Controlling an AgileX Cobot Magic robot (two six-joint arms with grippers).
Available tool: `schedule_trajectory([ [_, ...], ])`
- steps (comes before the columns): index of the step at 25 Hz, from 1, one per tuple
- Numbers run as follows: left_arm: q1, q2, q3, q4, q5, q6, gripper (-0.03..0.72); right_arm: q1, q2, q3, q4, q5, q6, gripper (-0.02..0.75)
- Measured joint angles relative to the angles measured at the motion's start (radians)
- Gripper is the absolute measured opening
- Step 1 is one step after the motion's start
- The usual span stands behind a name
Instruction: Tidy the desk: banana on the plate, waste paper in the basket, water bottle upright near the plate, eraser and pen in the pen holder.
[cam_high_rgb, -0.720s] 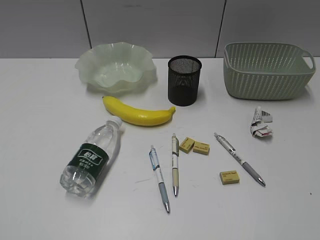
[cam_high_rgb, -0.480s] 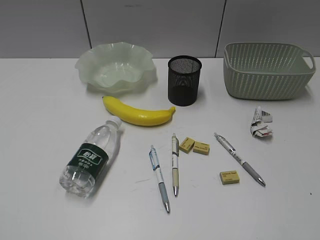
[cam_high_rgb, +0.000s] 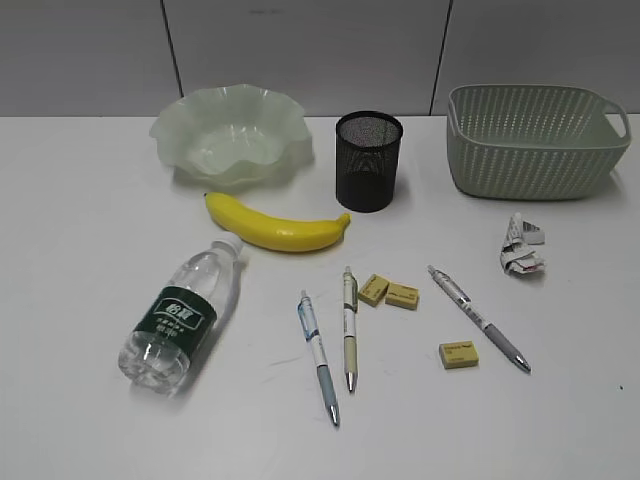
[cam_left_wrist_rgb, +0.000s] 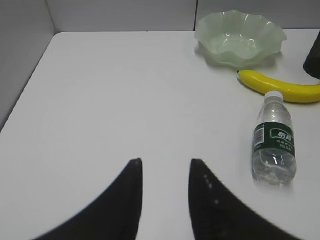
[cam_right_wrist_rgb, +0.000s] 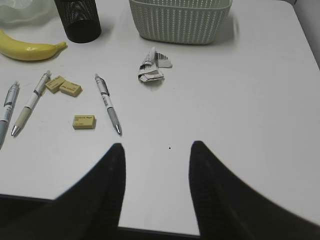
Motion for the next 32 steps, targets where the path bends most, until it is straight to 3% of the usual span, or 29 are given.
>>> schedule_trajectory([
  [11, 0.000, 0.004, -0.004, -0.007, -0.006, 0.003, 0.237, 0.000, 0.000, 0.000, 0.000, 0.000, 0.000, 0.347],
  [15, 0.000, 0.161, -0.021, -0.075, -0.217, 0.104, 0.239, 0.000, 0.000, 0.000, 0.001, 0.000, 0.000, 0.347],
  [18, 0.001, 0.420, -0.031, -0.228, -0.487, 0.272, 0.257, 0.000, 0.000, 0.000, 0.001, 0.000, 0.000, 0.347],
  [21, -0.013, 0.738, -0.089, -0.478, -0.648, 0.639, 0.321, 0.000, 0.000, 0.000, 0.001, 0.000, 0.000, 0.347],
  [23, -0.059, 0.984, -0.163, -0.601, -0.665, 0.856, 0.377, 0.000, 0.000, 0.000, 0.002, 0.000, 0.000, 0.347],
  [27, -0.221, 1.363, -0.375, -0.667, -0.649, 1.133, 0.452, 0.000, 0.000, 0.000, 0.017, 0.000, 0.000, 0.347],
  [32, -0.374, 1.735, -0.648, -0.577, -0.640, 1.221, 0.488, 0.000, 0.000, 0.000, 0.029, 0.000, 0.000, 0.347],
])
